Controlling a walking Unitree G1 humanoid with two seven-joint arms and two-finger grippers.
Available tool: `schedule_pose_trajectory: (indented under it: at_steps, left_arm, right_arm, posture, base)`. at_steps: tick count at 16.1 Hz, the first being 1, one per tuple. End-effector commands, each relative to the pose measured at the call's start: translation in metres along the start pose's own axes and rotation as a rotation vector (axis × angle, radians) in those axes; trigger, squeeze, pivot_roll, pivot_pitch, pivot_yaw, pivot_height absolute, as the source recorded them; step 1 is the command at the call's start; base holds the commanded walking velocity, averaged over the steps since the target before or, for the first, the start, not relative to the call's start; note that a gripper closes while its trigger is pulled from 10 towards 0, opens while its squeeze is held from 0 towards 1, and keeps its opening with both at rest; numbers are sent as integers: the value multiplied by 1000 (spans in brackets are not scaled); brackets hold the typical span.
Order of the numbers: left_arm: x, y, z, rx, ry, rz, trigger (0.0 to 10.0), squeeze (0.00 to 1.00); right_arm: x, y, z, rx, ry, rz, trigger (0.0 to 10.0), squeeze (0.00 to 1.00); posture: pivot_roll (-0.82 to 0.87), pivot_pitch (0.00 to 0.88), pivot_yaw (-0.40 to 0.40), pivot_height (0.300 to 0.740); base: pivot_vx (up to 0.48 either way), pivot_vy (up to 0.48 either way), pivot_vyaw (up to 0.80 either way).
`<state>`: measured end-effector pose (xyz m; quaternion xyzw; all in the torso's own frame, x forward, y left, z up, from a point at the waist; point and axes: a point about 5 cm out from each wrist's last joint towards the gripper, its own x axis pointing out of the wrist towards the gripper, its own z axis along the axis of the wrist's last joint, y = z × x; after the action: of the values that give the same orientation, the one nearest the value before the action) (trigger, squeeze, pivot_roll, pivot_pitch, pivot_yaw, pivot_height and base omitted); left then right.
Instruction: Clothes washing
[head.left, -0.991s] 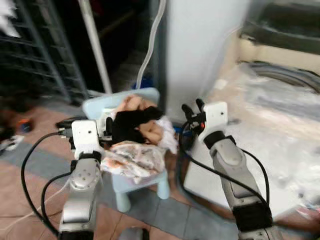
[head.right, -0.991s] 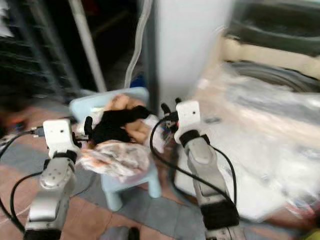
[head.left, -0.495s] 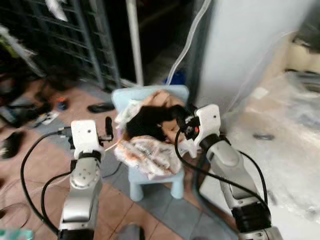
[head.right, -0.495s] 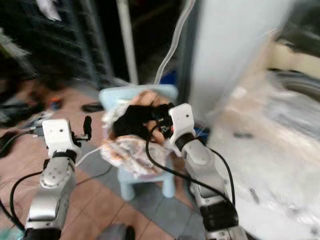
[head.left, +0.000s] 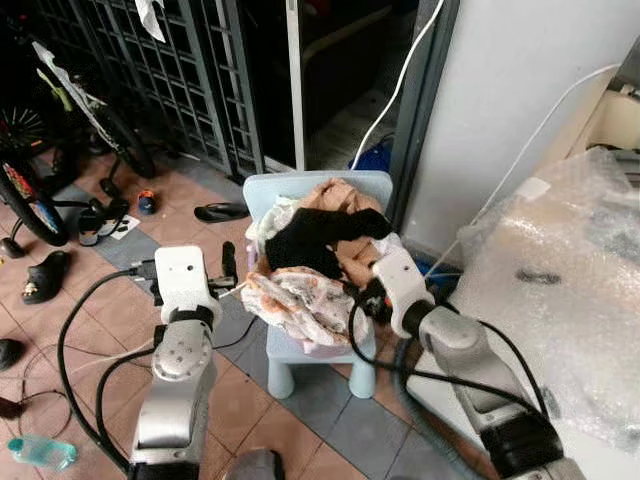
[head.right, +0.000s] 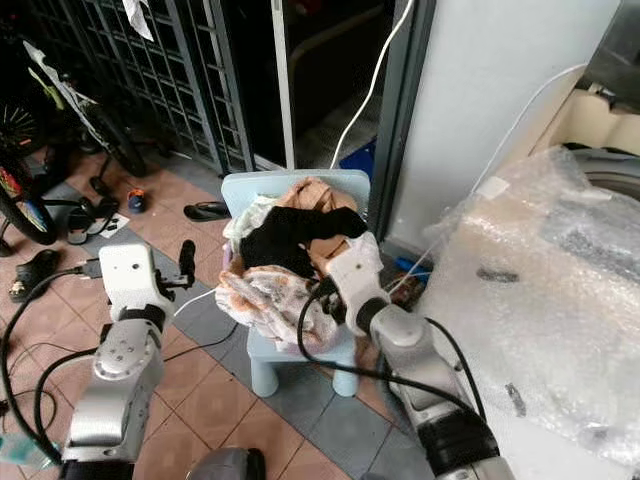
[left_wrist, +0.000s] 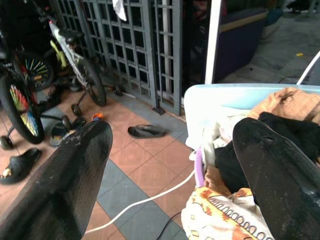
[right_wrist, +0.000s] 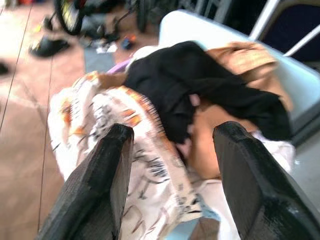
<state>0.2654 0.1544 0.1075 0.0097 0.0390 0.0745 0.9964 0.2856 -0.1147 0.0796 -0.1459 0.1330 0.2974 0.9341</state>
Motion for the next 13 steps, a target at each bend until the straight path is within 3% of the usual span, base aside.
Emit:
schedule_pose_trajectory:
  at_steps: [1, 5, 11, 13]
  left_arm:
    - [-1, 9, -2, 19, 22, 29, 10000, 0]
    - [-1, 13, -5, 13, 53, 37, 10000, 0]
    - [-3, 15, -7, 18, 75, 36, 10000, 0]
    - [-3, 14, -8, 16, 81, 27, 10000, 0]
  right_arm:
    - [3, -1, 1, -8, 21, -1, 10000, 0]
    - [6, -5, 1, 22, 42, -19, 10000, 0]
    - [7, 2, -3, 16, 72, 20, 10000, 0]
    - [7, 0, -6, 41, 95, 3, 10000, 0]
  posture:
    - [-14, 1, 25, 740]
    - [-9, 13, 26, 740]
    - [-6, 17, 27, 740]
    - [-7, 16, 28, 740]
  base:
    - [0, 0, 788]
    - [0, 0, 788]
    - [253, 0, 768]
    - [281, 0, 200]
